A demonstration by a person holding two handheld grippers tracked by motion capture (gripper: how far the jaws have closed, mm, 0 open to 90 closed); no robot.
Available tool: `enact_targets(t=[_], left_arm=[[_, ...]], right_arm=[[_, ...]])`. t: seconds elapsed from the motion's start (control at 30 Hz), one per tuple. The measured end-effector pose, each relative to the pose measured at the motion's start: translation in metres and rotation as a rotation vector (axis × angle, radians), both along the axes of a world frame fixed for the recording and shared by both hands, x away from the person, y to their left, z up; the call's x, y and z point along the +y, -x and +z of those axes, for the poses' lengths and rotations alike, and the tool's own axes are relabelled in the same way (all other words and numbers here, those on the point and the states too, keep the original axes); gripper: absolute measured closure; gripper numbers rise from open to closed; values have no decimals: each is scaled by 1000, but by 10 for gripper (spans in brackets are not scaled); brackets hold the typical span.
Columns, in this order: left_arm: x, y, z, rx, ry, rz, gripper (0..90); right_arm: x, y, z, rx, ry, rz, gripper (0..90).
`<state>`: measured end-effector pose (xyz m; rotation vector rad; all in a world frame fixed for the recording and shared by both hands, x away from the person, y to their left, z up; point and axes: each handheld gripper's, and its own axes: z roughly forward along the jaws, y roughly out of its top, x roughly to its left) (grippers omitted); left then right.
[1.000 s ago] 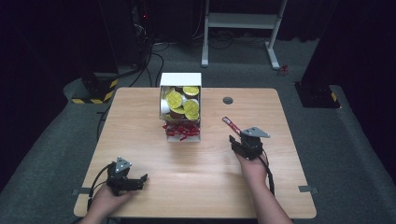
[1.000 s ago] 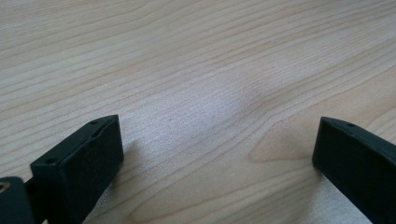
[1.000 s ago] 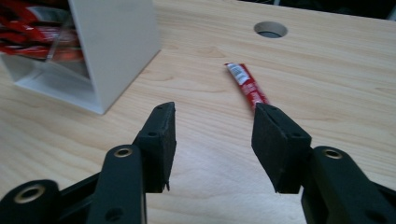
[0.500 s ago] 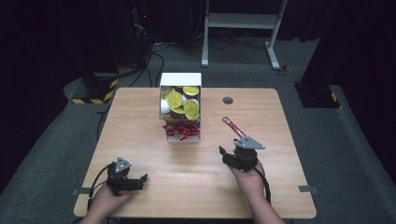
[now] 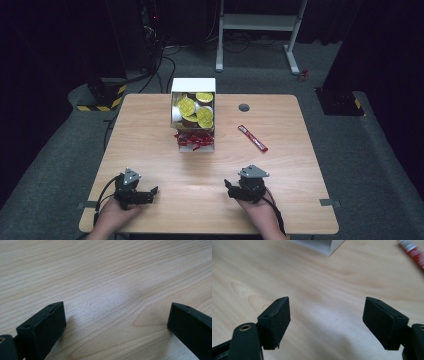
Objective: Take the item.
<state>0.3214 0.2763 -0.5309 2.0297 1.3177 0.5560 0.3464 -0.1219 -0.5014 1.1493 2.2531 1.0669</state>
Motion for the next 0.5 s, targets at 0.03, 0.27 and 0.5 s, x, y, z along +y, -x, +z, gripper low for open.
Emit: enact_targets(t=[0.03, 0.27, 0.5], left_arm=[[0, 0, 0, 0, 0, 0, 20], [0, 0, 0, 0, 0, 0, 21], [0, 0, 0, -1, -1, 1, 21]], right_arm=[[2, 1, -4, 18, 2, 6, 208], [17, 2, -24, 69, 76, 42, 178], [23, -2, -25, 76, 77, 44, 124]])
